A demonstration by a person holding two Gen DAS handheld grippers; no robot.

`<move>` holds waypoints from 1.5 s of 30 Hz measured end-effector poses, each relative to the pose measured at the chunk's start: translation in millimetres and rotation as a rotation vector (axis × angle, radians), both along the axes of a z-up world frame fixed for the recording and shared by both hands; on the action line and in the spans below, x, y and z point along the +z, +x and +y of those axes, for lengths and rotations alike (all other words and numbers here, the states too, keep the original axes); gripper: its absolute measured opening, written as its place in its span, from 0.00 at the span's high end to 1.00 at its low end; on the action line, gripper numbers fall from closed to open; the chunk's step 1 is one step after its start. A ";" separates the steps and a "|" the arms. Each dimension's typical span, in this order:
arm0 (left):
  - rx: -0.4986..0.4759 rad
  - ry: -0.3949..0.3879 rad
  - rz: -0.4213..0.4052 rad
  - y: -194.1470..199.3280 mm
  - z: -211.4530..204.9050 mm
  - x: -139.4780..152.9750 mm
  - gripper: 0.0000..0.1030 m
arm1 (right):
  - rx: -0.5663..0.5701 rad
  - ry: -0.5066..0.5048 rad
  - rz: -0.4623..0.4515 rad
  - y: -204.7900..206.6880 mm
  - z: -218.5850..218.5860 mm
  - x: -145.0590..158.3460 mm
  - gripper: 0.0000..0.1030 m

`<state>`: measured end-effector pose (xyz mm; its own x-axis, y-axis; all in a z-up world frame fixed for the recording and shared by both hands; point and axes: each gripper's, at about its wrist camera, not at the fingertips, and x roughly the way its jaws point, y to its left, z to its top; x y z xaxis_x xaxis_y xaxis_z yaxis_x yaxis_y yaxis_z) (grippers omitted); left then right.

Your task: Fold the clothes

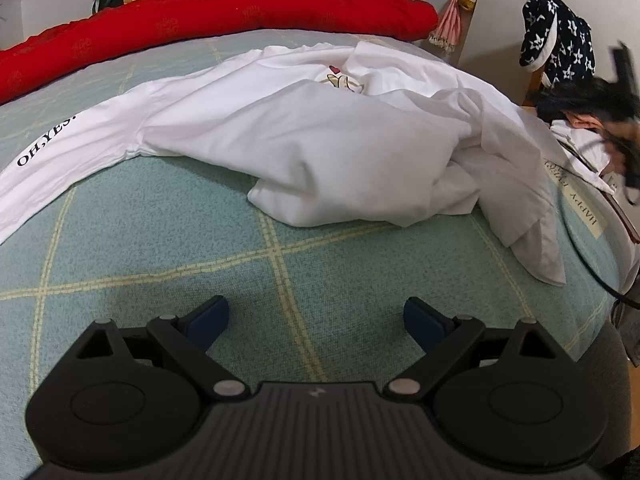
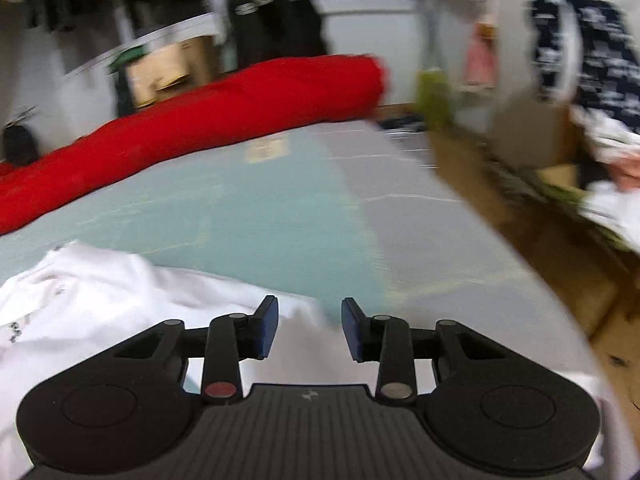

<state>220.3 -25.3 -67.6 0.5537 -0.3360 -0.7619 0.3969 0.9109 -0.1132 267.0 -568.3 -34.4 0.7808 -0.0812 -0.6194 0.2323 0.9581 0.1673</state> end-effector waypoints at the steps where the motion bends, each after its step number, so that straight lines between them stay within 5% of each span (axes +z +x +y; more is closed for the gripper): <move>1: 0.000 0.000 0.001 0.2 0.1 -0.1 0.09 | 0.031 0.013 -0.001 11.4 6.9 -3.6 0.66; 7: -0.008 -0.006 0.002 1.5 1.5 -1.0 0.07 | 0.167 0.044 0.157 32.6 36.6 -43.3 0.66; 12: -0.010 -0.003 0.002 3.4 0.4 -1.1 0.07 | 0.189 0.055 0.115 22.6 28.9 -28.5 0.66; 17: -0.006 0.002 0.004 4.1 -1.3 -1.3 0.06 | 0.195 -0.079 0.047 42.5 15.3 -11.1 0.35; 24: -0.012 -0.001 0.010 6.3 -0.5 -1.1 0.06 | 0.243 -0.075 0.173 56.5 2.6 -45.7 0.33; 25: -0.013 0.002 0.010 6.7 -1.0 -1.2 0.06 | 0.255 -0.077 0.170 51.1 5.2 -46.3 0.38; 27: -0.015 0.010 0.007 7.3 -2.5 -1.2 0.06 | 0.270 -0.099 0.173 42.8 11.1 -46.0 0.66; 28: -0.014 0.012 0.006 7.4 -3.1 -1.3 0.06 | 0.257 -0.116 0.167 43.8 11.2 -43.0 0.87; 29: -0.012 0.013 0.005 7.5 -3.5 -1.3 0.06 | 0.241 -0.130 0.157 45.7 10.4 -39.5 0.95; 42: 0.001 0.020 0.010 10.5 -5.0 -1.2 0.06 | 0.006 -0.264 0.104 107.9 -20.6 -23.5 0.94; 45: -0.002 0.014 0.010 11.3 -3.3 -1.2 0.06 | -0.037 -0.195 0.129 120.9 -32.8 -31.9 0.89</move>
